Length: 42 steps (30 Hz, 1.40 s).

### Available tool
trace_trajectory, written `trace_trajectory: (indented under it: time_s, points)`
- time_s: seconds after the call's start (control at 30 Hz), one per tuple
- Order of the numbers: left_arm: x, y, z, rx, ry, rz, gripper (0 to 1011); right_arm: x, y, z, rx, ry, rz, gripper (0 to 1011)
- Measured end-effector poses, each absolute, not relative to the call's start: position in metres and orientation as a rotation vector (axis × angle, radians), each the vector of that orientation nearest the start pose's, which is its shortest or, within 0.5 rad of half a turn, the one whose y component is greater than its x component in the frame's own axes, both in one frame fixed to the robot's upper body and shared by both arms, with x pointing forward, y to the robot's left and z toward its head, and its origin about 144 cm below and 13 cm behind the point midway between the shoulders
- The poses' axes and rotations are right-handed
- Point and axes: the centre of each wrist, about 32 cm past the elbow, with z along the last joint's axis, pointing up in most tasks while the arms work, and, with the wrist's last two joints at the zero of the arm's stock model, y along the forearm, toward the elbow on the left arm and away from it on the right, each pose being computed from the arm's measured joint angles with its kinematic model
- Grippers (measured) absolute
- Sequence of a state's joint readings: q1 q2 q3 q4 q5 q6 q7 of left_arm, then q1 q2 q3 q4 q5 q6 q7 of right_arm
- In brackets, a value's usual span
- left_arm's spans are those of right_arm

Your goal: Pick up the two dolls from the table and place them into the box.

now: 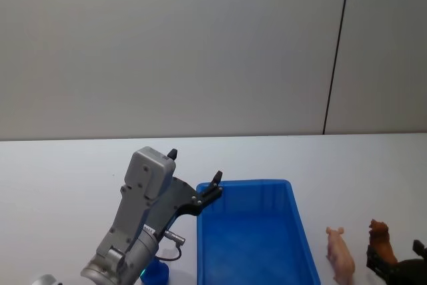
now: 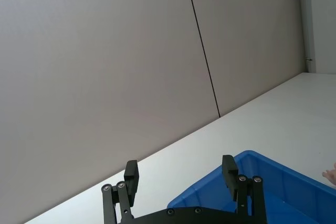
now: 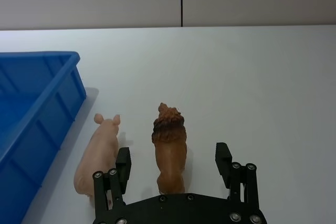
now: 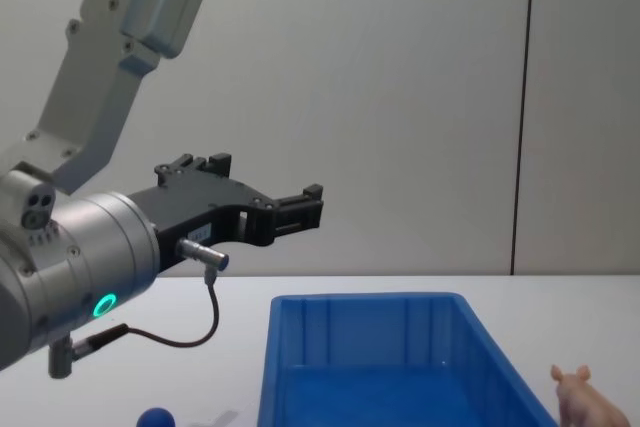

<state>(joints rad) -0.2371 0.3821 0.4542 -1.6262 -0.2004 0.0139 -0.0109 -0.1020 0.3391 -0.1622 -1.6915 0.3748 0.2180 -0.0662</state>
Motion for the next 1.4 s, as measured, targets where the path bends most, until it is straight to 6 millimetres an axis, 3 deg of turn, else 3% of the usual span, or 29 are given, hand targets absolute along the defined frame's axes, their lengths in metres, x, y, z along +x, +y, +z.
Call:
trace_trajectory:
  time_s: [0.2, 0.43, 0.53, 0.67, 0.87, 1.4]
  points:
    - [0.492, 0.198, 1.204, 0.061, -0.268, 1.124, 1001, 0.425, -0.265, 1.137, -0.202, 0.237, -1.424, 911]
    - [0.492, 0.198, 1.204, 0.061, -0.268, 1.124, 1001, 0.425, -0.267, 1.128, -0.221, 0.261, -1.421, 729]
    - [0.492, 0.198, 1.204, 0.061, -0.268, 1.124, 1001, 0.425, -0.268, 1.125, -0.224, 0.265, -1.419, 589]
    - [0.492, 0.198, 1.204, 0.061, -0.268, 1.124, 1002, 0.424, -0.269, 1.122, -0.222, 0.263, -1.415, 506]
    - [0.492, 0.198, 1.204, 0.061, -0.267, 1.124, 1001, 0.422, -0.269, 1.122, -0.210, 0.235, -1.409, 297]
    - [0.492, 0.198, 1.204, 0.061, -0.268, 1.124, 1002, 0.421, -0.262, 1.141, -0.108, 0.082, -1.338, 280]
